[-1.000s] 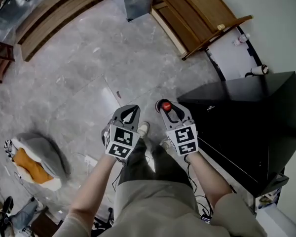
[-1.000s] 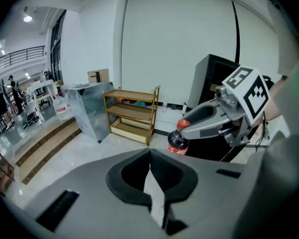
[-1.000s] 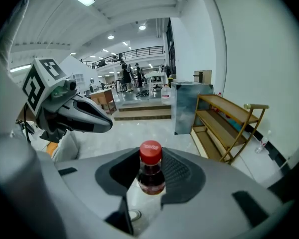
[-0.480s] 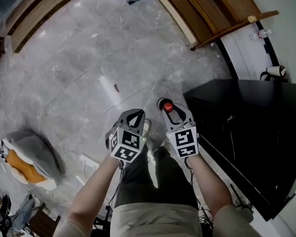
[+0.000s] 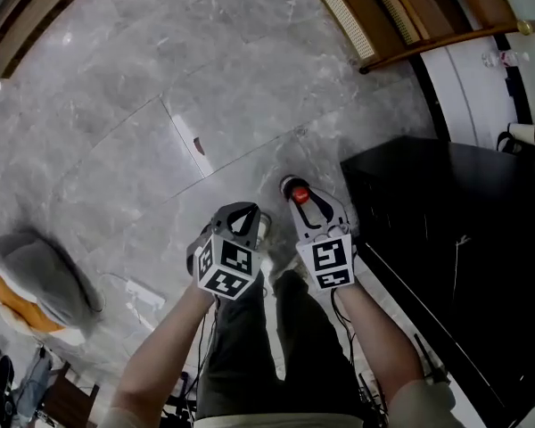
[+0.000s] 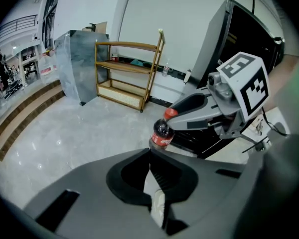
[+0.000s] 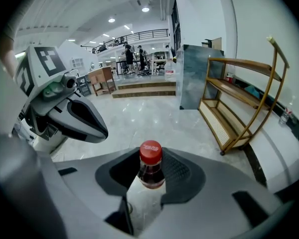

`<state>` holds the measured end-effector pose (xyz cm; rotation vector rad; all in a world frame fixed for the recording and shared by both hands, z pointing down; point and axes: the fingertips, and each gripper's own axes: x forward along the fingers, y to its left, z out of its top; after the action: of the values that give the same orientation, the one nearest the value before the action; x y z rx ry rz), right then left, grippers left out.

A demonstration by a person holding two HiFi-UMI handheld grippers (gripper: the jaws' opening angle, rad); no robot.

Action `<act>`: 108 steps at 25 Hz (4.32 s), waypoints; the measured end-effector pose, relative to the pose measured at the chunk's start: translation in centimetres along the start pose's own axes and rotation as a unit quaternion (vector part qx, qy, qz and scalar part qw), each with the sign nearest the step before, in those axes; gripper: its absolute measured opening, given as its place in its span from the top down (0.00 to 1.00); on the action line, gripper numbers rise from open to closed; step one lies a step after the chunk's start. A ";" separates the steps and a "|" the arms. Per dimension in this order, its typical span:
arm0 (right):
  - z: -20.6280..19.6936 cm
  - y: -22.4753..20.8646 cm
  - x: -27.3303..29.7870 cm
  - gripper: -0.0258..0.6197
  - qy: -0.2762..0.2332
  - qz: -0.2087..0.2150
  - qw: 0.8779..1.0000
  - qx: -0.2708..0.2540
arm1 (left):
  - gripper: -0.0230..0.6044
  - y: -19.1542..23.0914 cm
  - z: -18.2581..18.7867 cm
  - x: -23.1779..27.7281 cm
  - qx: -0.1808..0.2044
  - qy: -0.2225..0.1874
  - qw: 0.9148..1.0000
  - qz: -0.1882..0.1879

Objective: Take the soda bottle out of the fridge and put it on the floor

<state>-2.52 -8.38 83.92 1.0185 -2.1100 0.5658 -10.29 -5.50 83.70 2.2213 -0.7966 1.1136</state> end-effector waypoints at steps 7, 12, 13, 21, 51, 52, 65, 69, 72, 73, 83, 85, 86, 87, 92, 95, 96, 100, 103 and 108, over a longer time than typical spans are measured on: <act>-7.5 1.2 7.3 0.79 0.029 0.011 0.999 0.010 | 0.95 1.1 -5.7 7.4 -0.012 0.020 1.000 -0.007; -12.8 2.5 12.1 0.79 0.057 0.016 0.998 0.027 | 0.95 1.6 -9.7 11.7 -0.038 0.032 0.999 -0.018; -13.8 2.6 13.0 0.79 0.064 0.018 0.997 0.035 | 0.95 1.7 -10.4 12.5 -0.048 0.034 0.998 -0.020; -22.4 3.4 18.3 0.78 0.124 0.033 0.984 0.126 | 0.95 1.5 -14.9 17.7 -0.079 0.055 0.995 -0.020; -22.8 0.1 13.2 0.84 0.117 0.037 0.953 0.277 | 0.95 -2.4 -14.8 15.1 -0.100 0.095 0.990 -0.025; -21.5 0.3 12.4 0.84 0.107 0.041 0.957 0.265 | 0.95 -2.5 -14.5 14.3 -0.098 0.095 0.990 -0.024; -7.1 2.4 1.0 0.90 0.031 0.014 0.973 0.227 | 0.95 -3.5 -4.8 2.6 -0.081 0.039 0.996 -0.010; -3.2 2.1 -4.2 0.91 0.007 0.003 0.966 0.259 | 0.95 -3.8 -1.2 -2.3 -0.078 0.014 0.997 0.001; -0.7 1.6 -8.7 0.93 -0.006 -0.008 0.963 0.269 | 0.95 -4.5 1.6 -6.2 -0.074 -0.002 0.997 0.005; 0.3 1.2 -10.2 0.93 -0.012 -0.014 0.962 0.271 | 0.95 -4.8 2.5 -7.4 -0.072 -0.008 0.997 0.005; 11.5 -0.8 -25.0 0.95 -0.113 -0.066 0.951 0.281 | 0.95 -7.4 12.9 -18.9 0.001 -0.065 0.998 0.013; 13.5 -1.0 -27.7 0.95 -0.134 -0.074 0.949 0.274 | 0.95 -7.7 15.6 -20.7 0.022 -0.082 0.996 0.020; 14.6 -1.2 -28.9 0.95 -0.145 -0.078 0.949 0.269 | 0.95 -7.9 17.1 -21.6 0.033 -0.093 0.995 0.021; 15.6 -1.3 -30.2 0.95 -0.156 -0.082 0.949 0.263 | 0.95 -8.2 18.5 -22.5 0.043 -0.104 0.993 0.020; 20.5 -1.3 -36.8 0.95 -0.204 -0.100 0.948 0.225 | 0.95 -10.3 25.1 -28.3 0.071 -0.154 0.985 0.017; 23.5 -1.0 -40.8 0.95 -0.232 -0.102 0.946 0.202 | 0.95 -11.7 28.3 -32.4 0.084 -0.184 0.979 0.018; 24.5 -0.9 -42.1 0.95 -0.241 -0.105 0.945 0.194 | 0.95 -12.2 29.2 -33.8 0.090 -0.196 0.976 0.019; 27.5 -0.4 -47.4 0.95 -0.279 -0.120 0.937 0.173 | 0.95 -13.9 31.8 -39.0 0.118 -0.241 0.963 0.024; 29.4 0.2 -50.3 0.96 -0.303 -0.129 0.930 0.161 | 0.95 -14.5 33.0 -41.6 0.131 -0.261 0.956 0.026; 32.1 1.5 -54.7 0.96 -0.320 -0.157 0.928 0.109 | 0.95 -15.9 34.5 -46.5 0.146 -0.289 0.946 0.024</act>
<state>6.69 -1.33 21.59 1.8262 -2.3809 0.3331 -3.82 -5.39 24.05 2.8518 -0.9670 0.6186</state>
